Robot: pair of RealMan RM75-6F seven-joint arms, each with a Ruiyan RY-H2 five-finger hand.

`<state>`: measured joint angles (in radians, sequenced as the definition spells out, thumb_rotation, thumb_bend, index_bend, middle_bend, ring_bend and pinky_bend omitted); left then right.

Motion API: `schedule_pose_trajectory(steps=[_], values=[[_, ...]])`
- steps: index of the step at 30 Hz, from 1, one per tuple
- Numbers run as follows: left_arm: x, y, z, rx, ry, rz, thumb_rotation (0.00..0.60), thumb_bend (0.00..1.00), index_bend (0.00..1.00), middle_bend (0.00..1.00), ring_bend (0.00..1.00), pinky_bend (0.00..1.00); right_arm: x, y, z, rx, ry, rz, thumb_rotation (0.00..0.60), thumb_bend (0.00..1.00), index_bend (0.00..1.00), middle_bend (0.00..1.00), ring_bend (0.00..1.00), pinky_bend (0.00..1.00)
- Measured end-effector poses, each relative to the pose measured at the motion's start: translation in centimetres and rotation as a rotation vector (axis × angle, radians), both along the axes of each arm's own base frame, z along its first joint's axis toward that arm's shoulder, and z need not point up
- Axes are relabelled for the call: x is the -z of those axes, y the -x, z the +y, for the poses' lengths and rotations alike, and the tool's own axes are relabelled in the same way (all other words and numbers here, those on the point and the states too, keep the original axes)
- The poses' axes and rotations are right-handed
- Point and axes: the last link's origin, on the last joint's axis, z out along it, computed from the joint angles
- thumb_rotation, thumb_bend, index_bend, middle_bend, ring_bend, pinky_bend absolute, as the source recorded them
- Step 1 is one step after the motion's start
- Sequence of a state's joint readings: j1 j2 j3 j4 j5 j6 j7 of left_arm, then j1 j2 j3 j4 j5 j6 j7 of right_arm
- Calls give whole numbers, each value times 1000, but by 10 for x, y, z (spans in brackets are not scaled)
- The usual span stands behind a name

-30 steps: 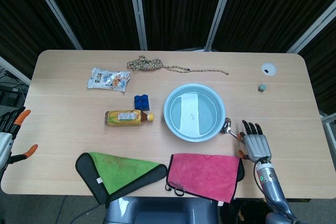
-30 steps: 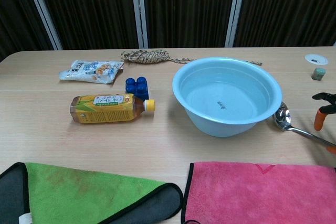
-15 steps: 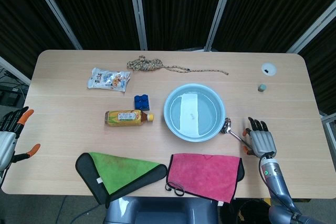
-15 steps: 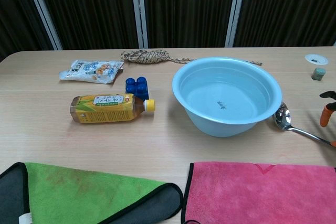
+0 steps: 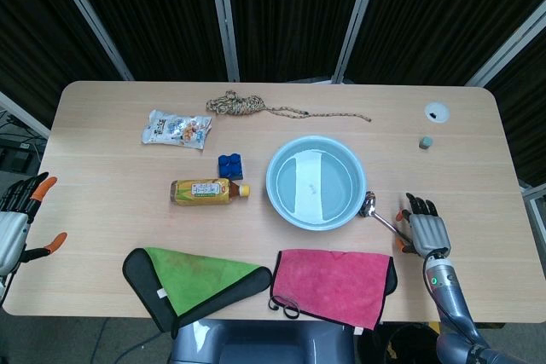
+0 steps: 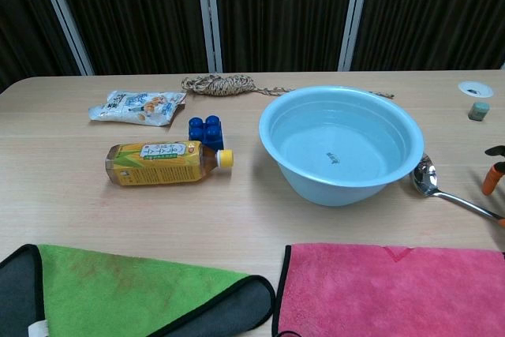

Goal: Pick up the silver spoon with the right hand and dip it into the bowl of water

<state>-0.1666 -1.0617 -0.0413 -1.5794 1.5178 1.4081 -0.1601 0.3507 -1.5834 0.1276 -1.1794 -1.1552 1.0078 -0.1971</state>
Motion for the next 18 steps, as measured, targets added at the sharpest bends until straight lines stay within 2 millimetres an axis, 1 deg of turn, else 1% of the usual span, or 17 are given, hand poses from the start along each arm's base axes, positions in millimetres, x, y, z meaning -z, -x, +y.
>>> schedule_pose_trajectory(steps=[11,18], values=[[2,1,2,-5,8,5,600,261,0,0,0,0,1,12,1,30,24,-33,600,259,355,0,0,0],[3,1,3,-6,13,7,600,260,0,0,0,0,3,17,1,39,30,-50,600,257,355,0,0,0]])
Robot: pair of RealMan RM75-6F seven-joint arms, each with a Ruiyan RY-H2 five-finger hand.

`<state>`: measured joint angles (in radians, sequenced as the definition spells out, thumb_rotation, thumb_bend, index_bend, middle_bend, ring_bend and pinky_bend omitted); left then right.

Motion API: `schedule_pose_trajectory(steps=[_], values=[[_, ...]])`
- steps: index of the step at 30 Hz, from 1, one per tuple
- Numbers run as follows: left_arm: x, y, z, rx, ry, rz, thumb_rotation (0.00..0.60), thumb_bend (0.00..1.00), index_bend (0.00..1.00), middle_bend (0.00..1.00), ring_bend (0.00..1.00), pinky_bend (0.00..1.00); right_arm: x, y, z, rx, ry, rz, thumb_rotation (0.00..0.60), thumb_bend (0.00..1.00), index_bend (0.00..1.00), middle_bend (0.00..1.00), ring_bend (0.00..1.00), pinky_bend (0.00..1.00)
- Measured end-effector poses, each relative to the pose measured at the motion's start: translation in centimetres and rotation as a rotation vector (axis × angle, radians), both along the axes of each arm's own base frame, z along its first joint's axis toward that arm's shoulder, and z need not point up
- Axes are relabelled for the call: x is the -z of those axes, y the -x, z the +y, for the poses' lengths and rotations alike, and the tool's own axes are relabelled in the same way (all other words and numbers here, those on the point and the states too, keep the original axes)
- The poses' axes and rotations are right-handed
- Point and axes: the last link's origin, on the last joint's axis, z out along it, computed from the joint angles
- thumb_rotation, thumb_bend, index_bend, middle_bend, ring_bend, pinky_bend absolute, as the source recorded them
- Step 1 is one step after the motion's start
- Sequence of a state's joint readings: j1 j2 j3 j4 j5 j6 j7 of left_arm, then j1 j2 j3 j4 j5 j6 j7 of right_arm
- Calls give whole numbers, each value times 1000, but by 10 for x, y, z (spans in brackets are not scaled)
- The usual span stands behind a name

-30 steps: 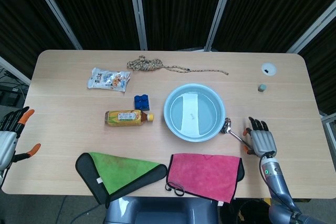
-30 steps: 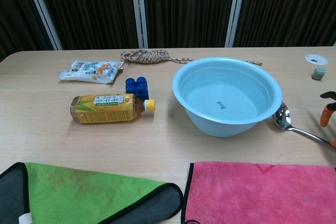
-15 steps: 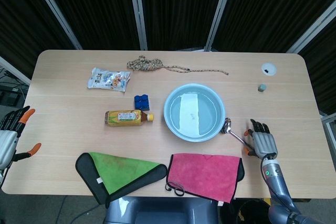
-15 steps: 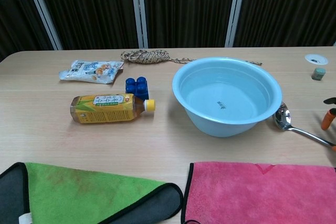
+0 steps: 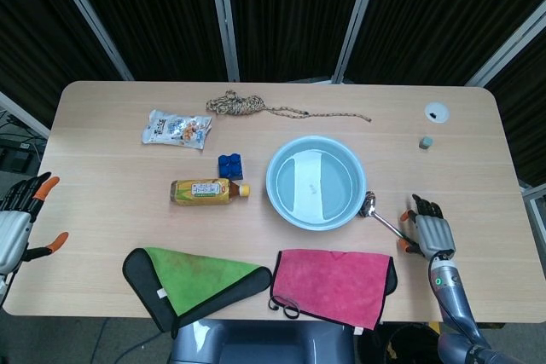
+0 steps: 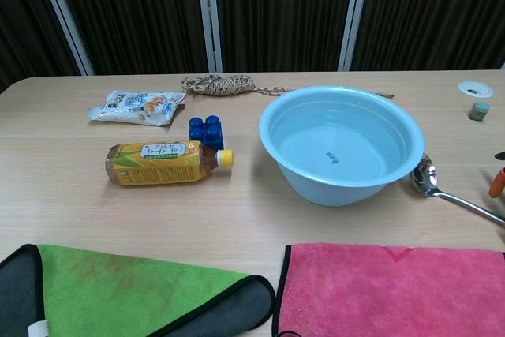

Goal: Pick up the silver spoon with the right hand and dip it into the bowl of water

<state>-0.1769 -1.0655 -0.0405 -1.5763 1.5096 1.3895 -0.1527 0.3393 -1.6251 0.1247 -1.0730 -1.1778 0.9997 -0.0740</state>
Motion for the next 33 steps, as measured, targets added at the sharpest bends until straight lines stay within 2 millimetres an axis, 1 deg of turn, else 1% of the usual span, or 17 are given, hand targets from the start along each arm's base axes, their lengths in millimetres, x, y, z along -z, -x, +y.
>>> schedule_pose_trajectory(steps=[15,22,25,33], values=[[1,0,1,1,8,5,600,262,0,0,0,0,2,9,6,26,9,-27,600,258,355,0,0,0],[2,0,1,-1,7,7,600,260,0,0,0,0,7,15,6,43,0,-37,600,257,356,0,0,0],[2,0,2,-3,6,7,600,260,0,0,0,0,9,17,6,47,-4,-40,600,258,371,0,0,0],[1,0,2,1,6,3,600,261,0,0,0,0,14,18,9,44,-21,-41,600,258,453,0,0,0]])
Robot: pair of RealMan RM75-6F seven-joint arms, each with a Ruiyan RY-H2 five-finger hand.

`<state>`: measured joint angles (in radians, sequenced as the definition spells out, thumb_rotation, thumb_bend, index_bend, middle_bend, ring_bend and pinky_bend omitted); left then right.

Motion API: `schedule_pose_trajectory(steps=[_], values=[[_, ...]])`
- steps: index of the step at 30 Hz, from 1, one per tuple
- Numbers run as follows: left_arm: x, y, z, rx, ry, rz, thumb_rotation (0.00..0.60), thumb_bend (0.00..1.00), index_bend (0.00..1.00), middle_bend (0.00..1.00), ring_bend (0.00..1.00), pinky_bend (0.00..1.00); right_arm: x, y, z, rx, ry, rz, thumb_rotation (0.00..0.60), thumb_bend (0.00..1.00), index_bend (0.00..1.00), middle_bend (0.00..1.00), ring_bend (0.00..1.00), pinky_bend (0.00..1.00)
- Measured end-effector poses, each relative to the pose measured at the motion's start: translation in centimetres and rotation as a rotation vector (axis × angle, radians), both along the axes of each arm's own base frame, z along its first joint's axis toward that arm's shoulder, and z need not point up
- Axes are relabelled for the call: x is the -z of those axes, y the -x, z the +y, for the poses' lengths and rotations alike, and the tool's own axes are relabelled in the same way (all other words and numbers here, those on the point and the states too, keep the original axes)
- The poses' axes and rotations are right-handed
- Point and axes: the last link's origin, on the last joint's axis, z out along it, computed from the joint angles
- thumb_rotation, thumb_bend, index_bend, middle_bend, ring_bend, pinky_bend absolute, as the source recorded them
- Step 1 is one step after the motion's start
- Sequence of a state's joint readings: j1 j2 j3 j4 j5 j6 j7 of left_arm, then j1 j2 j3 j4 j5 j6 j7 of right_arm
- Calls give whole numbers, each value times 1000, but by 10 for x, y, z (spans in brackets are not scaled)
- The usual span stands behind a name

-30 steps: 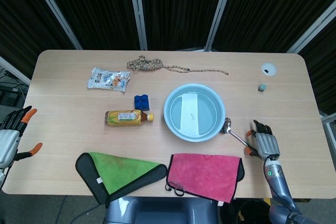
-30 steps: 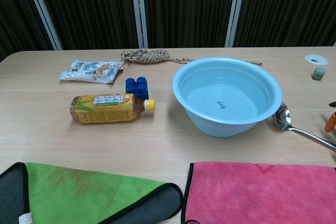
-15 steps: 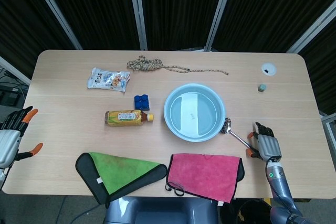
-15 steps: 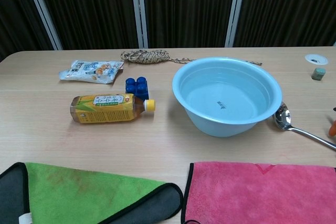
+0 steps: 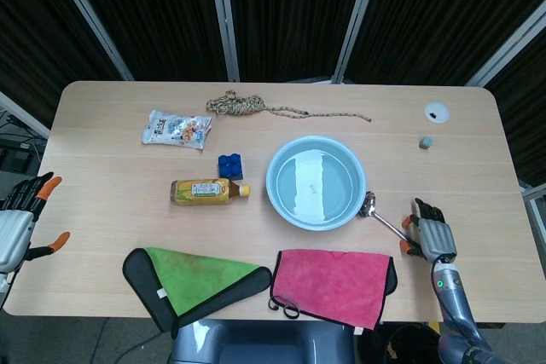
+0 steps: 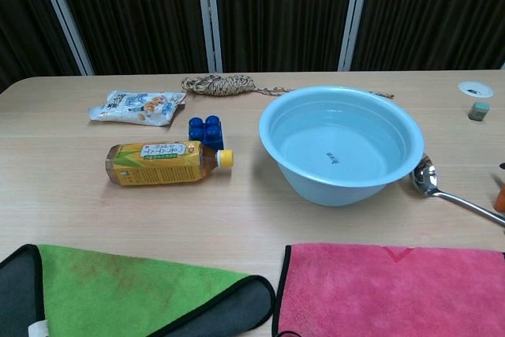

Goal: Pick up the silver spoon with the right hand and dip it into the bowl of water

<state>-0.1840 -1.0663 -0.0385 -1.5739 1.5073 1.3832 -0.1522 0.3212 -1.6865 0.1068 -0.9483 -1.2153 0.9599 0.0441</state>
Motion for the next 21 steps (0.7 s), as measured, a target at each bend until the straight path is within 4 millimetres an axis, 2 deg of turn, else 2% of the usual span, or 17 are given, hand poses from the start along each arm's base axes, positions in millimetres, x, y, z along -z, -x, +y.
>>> schedule_pose_trajectory(steps=[10,21], values=[[-2,0,-1,2,-3,-5,600,270,0,0,0,0,6,3,0,-4,-23,41,600,290,514,0,0,0],[-4,0,-2,4,-11,-9,600,271,2,0,0,0,5,4,2,-18,-21,73,600,452,626,0,0,0]])
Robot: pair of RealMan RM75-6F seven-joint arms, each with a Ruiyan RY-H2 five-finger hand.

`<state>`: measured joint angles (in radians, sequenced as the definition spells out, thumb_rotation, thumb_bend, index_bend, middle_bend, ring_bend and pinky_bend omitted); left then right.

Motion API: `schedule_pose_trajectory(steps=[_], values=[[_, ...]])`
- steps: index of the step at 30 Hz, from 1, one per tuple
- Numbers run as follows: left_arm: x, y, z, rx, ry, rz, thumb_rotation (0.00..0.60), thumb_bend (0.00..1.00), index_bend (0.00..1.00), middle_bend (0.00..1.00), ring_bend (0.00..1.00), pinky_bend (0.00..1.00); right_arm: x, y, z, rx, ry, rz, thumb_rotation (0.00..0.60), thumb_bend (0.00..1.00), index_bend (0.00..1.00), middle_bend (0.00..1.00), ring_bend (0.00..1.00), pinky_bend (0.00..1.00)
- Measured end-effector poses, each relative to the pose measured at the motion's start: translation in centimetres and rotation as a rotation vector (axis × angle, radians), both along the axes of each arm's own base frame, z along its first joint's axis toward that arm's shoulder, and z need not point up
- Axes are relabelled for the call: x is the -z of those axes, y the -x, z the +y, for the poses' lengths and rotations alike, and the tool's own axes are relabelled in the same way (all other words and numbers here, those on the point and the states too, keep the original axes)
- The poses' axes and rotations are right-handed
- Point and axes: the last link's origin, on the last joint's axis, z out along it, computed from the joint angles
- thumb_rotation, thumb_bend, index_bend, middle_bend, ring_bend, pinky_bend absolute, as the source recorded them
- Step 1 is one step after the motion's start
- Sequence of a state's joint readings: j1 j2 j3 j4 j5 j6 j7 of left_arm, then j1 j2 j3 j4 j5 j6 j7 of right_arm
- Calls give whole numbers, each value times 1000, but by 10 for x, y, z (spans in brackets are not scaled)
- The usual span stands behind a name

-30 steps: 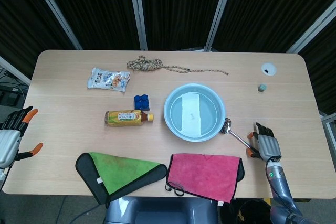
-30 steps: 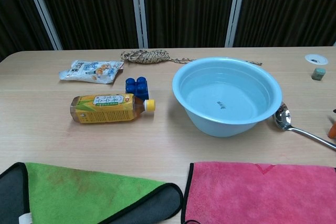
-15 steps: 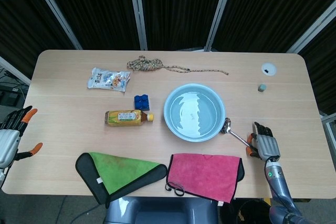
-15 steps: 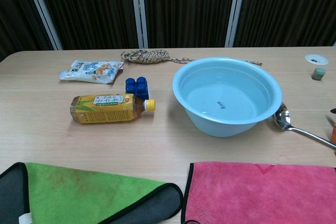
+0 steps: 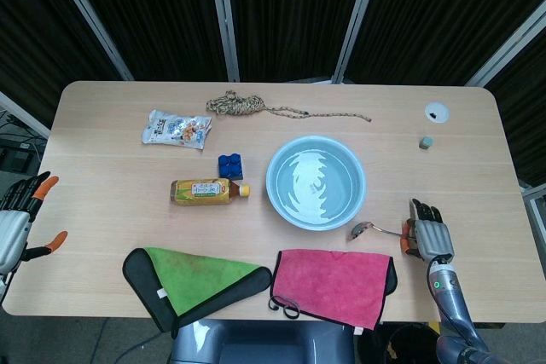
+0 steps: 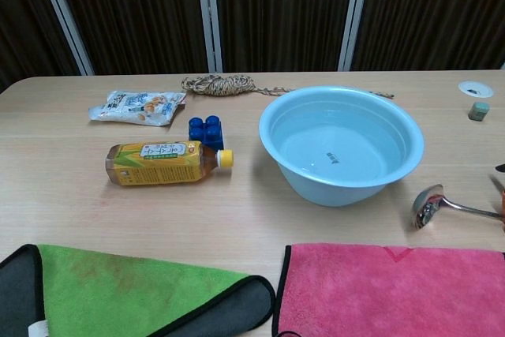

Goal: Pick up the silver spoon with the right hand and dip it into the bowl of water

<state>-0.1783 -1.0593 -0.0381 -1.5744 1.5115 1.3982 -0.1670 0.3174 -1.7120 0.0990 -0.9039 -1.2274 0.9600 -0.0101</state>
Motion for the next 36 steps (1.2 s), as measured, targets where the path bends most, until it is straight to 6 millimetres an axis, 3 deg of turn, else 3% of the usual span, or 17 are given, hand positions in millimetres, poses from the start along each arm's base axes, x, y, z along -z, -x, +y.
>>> schedule_pose_trajectory(steps=[10,22,36], values=[[1,-2,-3,15,12,0,600,272,10,0,0,0,-17,-5,-1,-38,-9,46,600,539,670,0,0,0],[1,-3,-4,20,15,-2,600,271,11,0,0,0,-52,-34,-5,-100,-40,142,600,565,695,0,0,0],[6,-6,-6,30,42,3,600,271,12,0,0,0,-97,-40,-7,-68,20,10,600,564,697,0,0,0]])
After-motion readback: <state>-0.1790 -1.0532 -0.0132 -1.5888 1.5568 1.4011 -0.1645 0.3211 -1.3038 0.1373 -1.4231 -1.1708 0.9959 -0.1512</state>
